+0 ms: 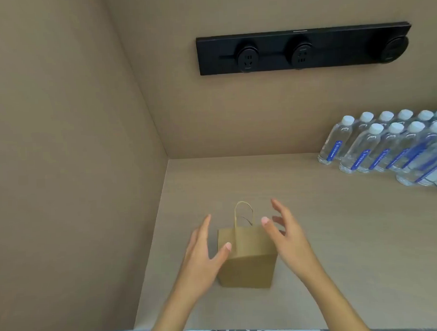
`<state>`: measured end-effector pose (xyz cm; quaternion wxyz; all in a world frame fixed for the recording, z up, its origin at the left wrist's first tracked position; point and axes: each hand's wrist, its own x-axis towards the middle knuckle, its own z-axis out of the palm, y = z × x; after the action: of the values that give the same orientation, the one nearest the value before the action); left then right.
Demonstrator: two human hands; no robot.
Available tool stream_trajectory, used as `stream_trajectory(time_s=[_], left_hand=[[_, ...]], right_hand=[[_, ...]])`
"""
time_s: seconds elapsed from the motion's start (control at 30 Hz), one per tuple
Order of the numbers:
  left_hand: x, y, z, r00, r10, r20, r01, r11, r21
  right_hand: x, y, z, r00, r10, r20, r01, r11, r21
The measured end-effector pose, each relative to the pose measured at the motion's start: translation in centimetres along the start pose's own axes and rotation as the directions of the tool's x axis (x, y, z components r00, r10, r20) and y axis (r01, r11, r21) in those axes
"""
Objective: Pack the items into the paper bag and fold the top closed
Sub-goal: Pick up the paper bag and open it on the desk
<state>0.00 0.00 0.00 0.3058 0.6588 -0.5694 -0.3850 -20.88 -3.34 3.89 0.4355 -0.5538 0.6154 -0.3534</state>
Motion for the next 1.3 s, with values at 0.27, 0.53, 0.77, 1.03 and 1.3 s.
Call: stream_trajectory(time_s=[0.27,0.53,0.77,1.03,1.3], left_hand=[[1.2,0.5,1.0,0.990,-0.066,0.122,0.089,0.976,-0.198],[1.5,2.4,0.5,0.994,0.034,-0.101,-0.001,0.952,0.307],[-0.6,3.5,2.1,0.996,-0.080,0.042,0.086,0.982,-0.168],[-2.0,4.3,2.6,0.964,-0.049,0.261,0.162,0.887,-0.432],[-1.6,4.0,1.5,0.954,-0.136,0.266,0.273,0.757,-0.594]], right_hand=[[0.5,1.2,1.0,0.886,0.460,0.062,-0.424,0.748,0.511],[-0.8,1.4,0.8,0.845,0.425,0.324,-0.491,0.380,0.784],[-3.2,1.8,1.7,0.930,0.218,0.296,-0.363,0.413,0.835],[-3.9,1.9,2.5,0.934,0.149,0.324,-0.351,0.538,0.766],[-3.1,1.0,2.2,0.957,0.171,0.233,-0.278,0.764,0.583]])
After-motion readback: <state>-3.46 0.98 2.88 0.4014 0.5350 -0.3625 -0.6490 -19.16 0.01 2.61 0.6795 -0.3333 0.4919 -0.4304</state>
